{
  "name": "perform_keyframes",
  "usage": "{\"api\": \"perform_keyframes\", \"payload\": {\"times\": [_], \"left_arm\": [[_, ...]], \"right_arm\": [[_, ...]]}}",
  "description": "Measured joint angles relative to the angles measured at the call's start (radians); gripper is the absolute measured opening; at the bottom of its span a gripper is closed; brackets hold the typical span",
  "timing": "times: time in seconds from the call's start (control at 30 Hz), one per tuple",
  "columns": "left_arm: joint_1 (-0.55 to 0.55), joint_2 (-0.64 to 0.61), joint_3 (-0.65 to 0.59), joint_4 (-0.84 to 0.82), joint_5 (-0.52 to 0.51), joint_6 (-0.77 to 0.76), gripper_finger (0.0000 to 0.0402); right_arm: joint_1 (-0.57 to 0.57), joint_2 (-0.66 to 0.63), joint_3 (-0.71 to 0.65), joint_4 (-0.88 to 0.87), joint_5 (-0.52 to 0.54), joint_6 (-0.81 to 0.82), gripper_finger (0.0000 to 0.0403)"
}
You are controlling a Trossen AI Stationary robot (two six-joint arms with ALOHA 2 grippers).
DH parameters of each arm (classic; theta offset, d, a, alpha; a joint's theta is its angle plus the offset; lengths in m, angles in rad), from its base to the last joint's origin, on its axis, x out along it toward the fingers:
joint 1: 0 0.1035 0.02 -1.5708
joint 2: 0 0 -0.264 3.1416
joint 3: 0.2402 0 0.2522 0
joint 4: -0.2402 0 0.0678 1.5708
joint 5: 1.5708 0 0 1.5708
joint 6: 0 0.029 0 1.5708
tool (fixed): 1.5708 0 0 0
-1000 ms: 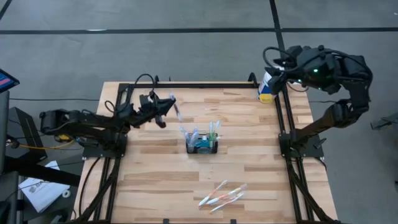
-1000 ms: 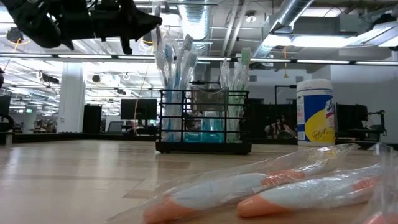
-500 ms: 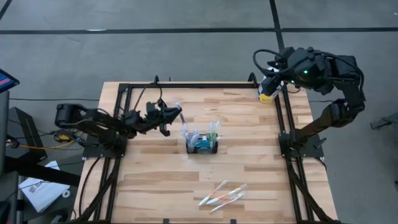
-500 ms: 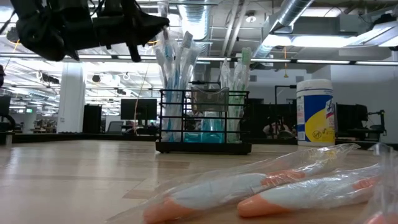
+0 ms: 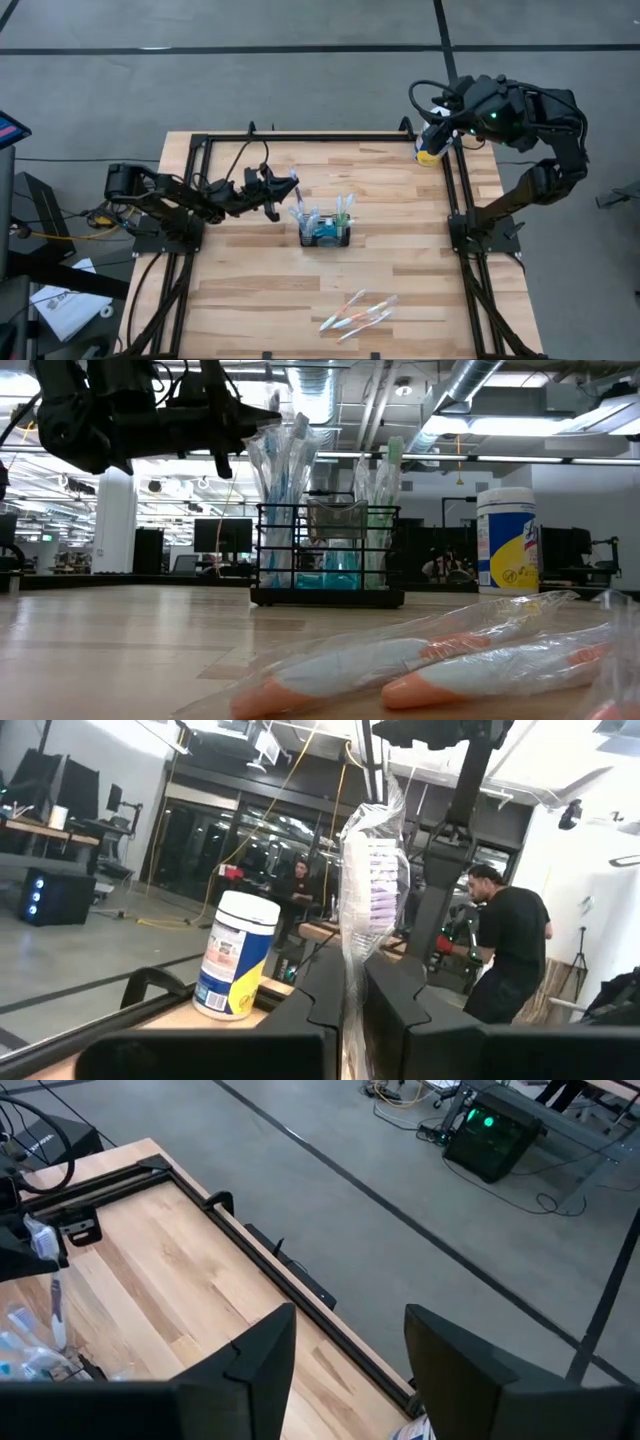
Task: Pick & Place toothbrushing station
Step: Put the purple toothbrush into the black wire organizer
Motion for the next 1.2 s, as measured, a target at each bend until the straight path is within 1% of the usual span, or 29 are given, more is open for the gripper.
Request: {"api": "perform_keyframes", "payload": {"times": [0.23, 0.43, 0.6, 0.93, 1.2], "left_arm": [[-0.004, 0.011, 0.0, -0.009, 0.038, 0.046, 0.0008], [-0.043, 0.101, 0.001, -0.004, 0.043, 0.053, 0.0008], [-0.059, 0.178, 0.001, 0.049, 0.044, 0.054, 0.0007], [-0.06, 0.261, 0.001, 0.062, 0.064, 0.052, 0.0007], [-0.06, 0.325, 0.003, 0.066, 0.119, 0.022, 0.0008]], "right_arm": [[0.001, 0.0, 0.0, 0.0, 0.0, -0.02, 0.0177], [0.001, 0.0, 0.0, 0.0, 0.0, -0.032, 0.0176], [0.01, 0.0, 0.0, 0.0, 0.0, -0.037, 0.0172], [0.016, 0.0, 0.0, 0.0, 0.003, -0.049, 0.0172], [0.016, 0.0, 0.0, 0.0, -0.001, -0.062, 0.0167]]}}
